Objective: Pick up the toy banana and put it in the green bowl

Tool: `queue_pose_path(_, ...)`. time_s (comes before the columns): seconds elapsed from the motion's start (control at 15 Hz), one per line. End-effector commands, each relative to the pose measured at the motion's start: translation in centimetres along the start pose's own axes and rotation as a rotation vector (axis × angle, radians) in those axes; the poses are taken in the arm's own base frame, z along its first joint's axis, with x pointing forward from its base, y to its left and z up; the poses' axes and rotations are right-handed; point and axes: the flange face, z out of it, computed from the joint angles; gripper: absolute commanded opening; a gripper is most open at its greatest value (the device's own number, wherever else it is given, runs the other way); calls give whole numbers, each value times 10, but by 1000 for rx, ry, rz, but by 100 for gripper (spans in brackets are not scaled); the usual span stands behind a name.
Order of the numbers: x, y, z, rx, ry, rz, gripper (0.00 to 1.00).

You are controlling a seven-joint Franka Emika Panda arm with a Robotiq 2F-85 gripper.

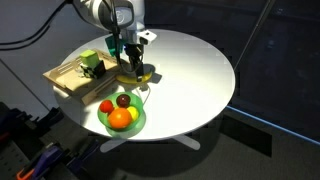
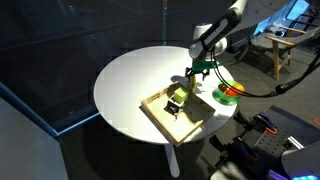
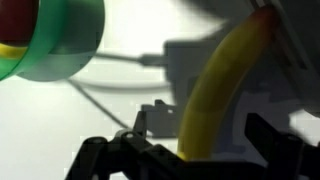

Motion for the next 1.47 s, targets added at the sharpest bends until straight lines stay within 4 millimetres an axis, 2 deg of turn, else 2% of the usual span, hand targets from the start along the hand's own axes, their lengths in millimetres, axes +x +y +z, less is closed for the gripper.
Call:
queue_pose_path(0.0,5,-5,0,7,25,40,100)
queue_pose_path(0.93,10,-2,22,-22,25,75,100)
queue_pose_path(1.0,10,-2,22,-22,25,78,81)
queue_pose_path(1.4,8,-5,16,-30,23,76,34)
